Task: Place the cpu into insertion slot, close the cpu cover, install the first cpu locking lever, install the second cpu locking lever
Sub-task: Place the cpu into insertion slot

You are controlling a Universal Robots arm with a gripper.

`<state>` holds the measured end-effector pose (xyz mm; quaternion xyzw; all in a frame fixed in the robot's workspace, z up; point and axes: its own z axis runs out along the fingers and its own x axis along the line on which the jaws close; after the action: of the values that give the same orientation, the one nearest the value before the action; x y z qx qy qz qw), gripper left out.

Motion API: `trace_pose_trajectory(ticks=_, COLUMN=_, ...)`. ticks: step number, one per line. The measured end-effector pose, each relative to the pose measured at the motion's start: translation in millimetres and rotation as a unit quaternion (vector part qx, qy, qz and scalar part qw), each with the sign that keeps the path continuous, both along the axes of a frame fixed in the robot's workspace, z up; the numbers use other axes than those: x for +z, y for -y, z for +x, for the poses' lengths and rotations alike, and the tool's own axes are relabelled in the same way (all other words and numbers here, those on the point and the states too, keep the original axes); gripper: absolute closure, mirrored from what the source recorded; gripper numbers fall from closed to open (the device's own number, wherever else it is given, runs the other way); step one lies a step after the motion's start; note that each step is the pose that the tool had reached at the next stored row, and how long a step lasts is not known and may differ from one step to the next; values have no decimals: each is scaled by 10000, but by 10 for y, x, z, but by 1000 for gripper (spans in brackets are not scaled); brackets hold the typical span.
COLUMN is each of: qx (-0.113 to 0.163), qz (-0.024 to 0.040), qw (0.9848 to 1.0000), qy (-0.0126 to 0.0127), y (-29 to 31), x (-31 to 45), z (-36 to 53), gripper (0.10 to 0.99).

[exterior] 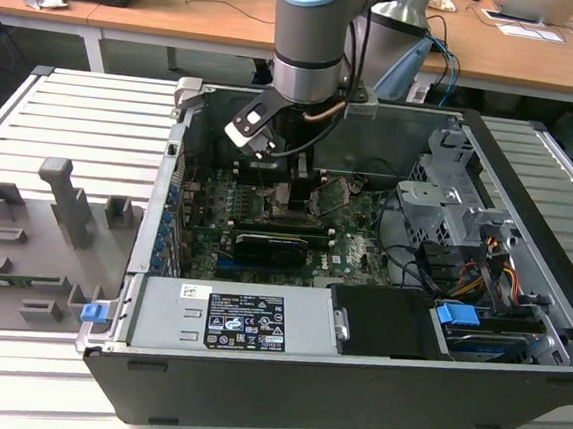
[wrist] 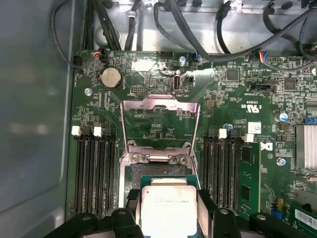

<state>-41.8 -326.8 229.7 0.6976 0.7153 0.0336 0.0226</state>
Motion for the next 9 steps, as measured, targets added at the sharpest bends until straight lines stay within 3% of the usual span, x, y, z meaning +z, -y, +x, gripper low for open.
trace_pose_trajectory(ticks=9, qx=22, qz=0, qw=10000, qy=-1, y=-31, x=-64, z=-15, gripper=545)
